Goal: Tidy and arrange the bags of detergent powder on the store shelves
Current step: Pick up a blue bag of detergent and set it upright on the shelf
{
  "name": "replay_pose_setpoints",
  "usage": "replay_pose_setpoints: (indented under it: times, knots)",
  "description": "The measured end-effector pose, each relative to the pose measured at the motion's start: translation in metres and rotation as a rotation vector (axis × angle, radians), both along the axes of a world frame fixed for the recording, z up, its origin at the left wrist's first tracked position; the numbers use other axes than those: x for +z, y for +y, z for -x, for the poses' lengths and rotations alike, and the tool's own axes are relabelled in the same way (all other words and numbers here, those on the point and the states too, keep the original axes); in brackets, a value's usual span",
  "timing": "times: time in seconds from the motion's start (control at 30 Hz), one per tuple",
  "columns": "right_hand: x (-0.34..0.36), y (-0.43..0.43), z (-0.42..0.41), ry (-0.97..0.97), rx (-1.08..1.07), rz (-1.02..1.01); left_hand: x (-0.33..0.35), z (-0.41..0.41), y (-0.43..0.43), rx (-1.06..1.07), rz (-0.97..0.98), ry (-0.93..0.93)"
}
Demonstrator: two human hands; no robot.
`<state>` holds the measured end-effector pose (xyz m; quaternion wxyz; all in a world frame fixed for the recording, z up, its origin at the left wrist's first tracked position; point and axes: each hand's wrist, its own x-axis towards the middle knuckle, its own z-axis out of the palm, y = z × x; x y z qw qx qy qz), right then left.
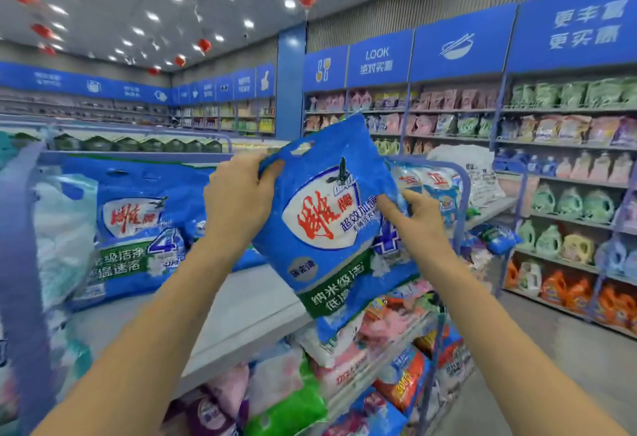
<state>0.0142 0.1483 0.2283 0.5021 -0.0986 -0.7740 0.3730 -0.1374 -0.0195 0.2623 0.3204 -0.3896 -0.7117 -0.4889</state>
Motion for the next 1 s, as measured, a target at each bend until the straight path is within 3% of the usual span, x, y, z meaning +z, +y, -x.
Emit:
replay_pose_setpoints:
  times: [0.17,0.33,0.53,0.63,0.73,0.83,0.93,1.0]
  knots:
    - [-0.007,0.034,0.052,-0.102,0.239,0.185,0.044,0.026,0.034,0.336,0.155,0.322]
    - [0.002,0.067,0.113,-0.14,0.531,0.245,0.075,0.061,0.056,0.543,0.404,0.484]
    - [0.019,0.094,0.18,-0.009,0.706,0.353,0.059,0.098,0.071,0.652,0.763,0.52]
    - [0.017,0.094,0.207,-0.031,0.783,0.337,0.039,0.115,0.062,0.611,0.821,0.424]
    - [0.019,0.085,0.227,-0.061,0.812,0.292,0.026,0.126,0.044,0.542,0.708,0.341]
    - [0.022,0.074,0.242,-0.075,0.837,0.275,0.002,0.131,0.016,0.547,0.404,0.335]
    - [0.02,0.071,0.252,-0.092,0.839,0.354,-0.035,0.117,-0.003,0.428,-0.162,-0.103]
    - [0.019,0.067,0.255,-0.094,0.839,0.416,-0.063,0.116,-0.005,0.286,-0.381,-0.495]
